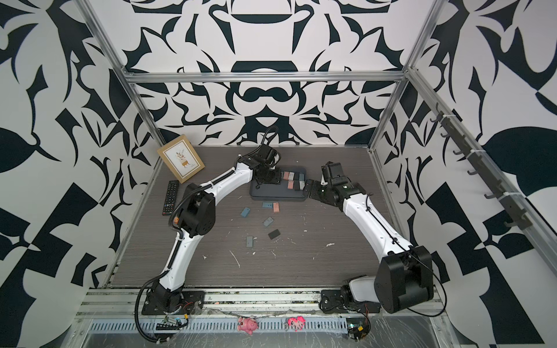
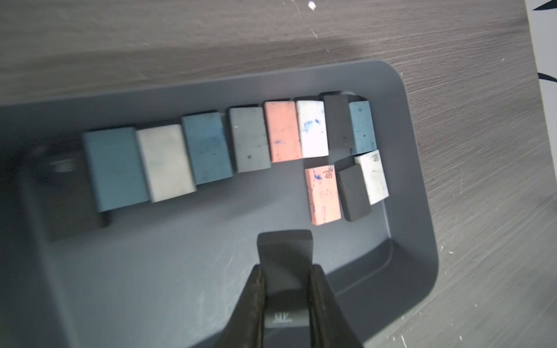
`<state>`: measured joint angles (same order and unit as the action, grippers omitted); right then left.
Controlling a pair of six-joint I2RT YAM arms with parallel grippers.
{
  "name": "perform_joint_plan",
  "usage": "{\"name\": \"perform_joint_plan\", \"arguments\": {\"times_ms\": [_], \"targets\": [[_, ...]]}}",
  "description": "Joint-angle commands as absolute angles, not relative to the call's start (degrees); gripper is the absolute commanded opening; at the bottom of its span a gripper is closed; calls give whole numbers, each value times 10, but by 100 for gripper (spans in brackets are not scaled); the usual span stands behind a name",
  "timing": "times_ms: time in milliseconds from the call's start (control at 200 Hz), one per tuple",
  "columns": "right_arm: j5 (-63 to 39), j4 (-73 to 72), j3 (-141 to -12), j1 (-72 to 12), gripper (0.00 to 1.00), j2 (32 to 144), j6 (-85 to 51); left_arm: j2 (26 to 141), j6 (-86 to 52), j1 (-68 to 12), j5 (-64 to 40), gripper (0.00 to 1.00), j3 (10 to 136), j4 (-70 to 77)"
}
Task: Put the eraser in the storage box
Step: Place the eraser in the storage box.
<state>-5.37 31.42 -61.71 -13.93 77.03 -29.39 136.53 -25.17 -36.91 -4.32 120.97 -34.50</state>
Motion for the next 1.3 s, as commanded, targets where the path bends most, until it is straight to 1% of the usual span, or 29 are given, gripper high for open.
{"name": "perform_joint_plan", "arguments": {"times_ms": [0,275,610,805,905,995,1110,1295], "targets": [[-59,305,-610,-135,99,760,-292,1390,-276,-373,-60,18,1244,-344],[-61,302,-600,-128,99,760,-286,1439,-291,-380,-60,18,1278,-343],[-64,298,-596,-125,99,765,-281,1462,-294,-384,-52,18,1287,-339],[-67,297,-593,-124,99,765,-281,1472,-295,-386,-50,23,1293,-342],[-65,296,-591,-123,99,762,-281,1470,-295,-386,-50,23,1290,-342],[-66,296,-592,-123,99,762,-282,1464,-293,-386,-48,28,1282,-342],[-68,294,-592,-123,99,760,-285,1459,-291,-386,-46,28,1277,-342],[-69,294,-592,-123,99,758,-287,1449,-291,-387,-45,34,1273,-342]]}}
